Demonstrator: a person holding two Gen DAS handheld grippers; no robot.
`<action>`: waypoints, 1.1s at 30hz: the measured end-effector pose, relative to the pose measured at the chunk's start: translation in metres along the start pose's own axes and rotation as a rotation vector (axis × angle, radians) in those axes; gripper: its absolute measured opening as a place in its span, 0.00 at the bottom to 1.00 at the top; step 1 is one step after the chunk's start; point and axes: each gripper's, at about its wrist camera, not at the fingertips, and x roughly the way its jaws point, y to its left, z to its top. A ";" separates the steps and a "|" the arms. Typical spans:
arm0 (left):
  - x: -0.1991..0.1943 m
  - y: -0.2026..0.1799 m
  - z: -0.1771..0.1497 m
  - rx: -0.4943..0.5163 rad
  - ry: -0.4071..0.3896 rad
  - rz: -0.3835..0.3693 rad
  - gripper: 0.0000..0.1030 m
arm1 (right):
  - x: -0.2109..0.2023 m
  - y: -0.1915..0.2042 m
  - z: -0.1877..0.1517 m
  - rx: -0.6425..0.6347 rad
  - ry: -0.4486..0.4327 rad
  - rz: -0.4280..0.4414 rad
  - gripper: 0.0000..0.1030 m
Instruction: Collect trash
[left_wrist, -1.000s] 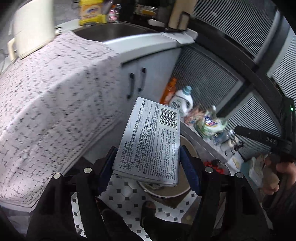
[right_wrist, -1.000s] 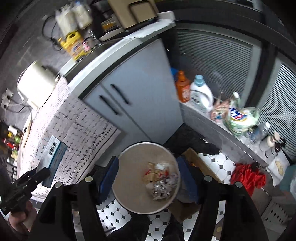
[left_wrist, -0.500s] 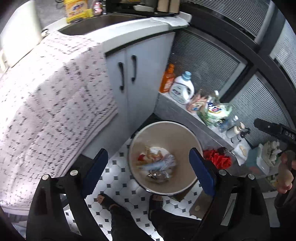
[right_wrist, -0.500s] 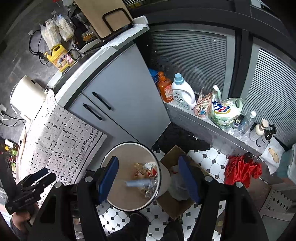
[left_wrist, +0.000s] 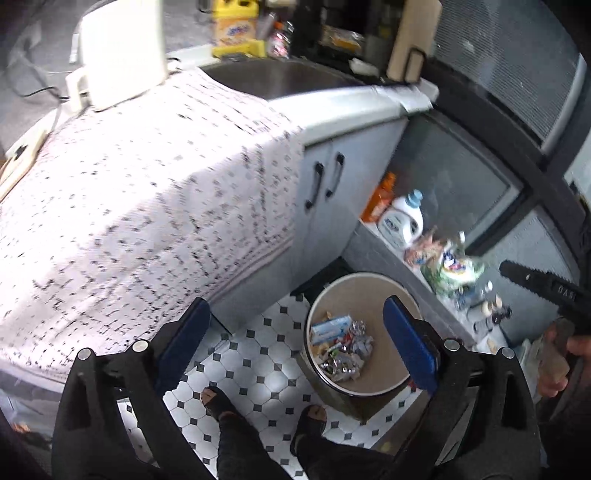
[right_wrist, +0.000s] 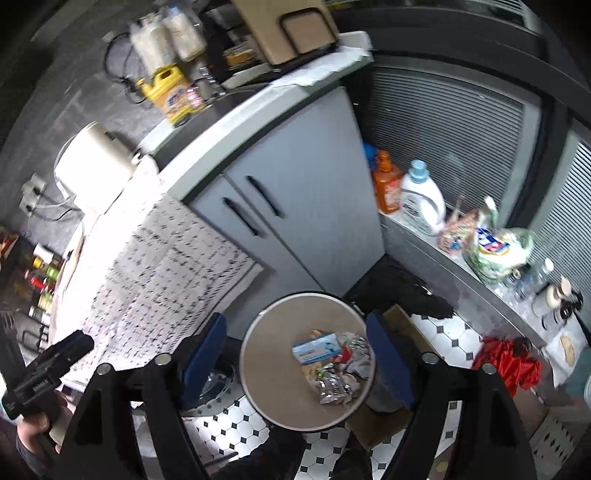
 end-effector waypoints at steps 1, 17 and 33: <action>-0.006 0.004 0.001 -0.010 -0.014 0.006 0.93 | -0.001 0.007 0.003 -0.017 -0.002 0.009 0.79; -0.115 0.068 0.026 -0.086 -0.212 0.041 0.94 | -0.051 0.129 0.028 -0.189 -0.084 0.058 0.92; -0.237 0.130 0.005 -0.098 -0.357 0.034 0.94 | -0.125 0.262 -0.023 -0.263 -0.161 0.110 0.92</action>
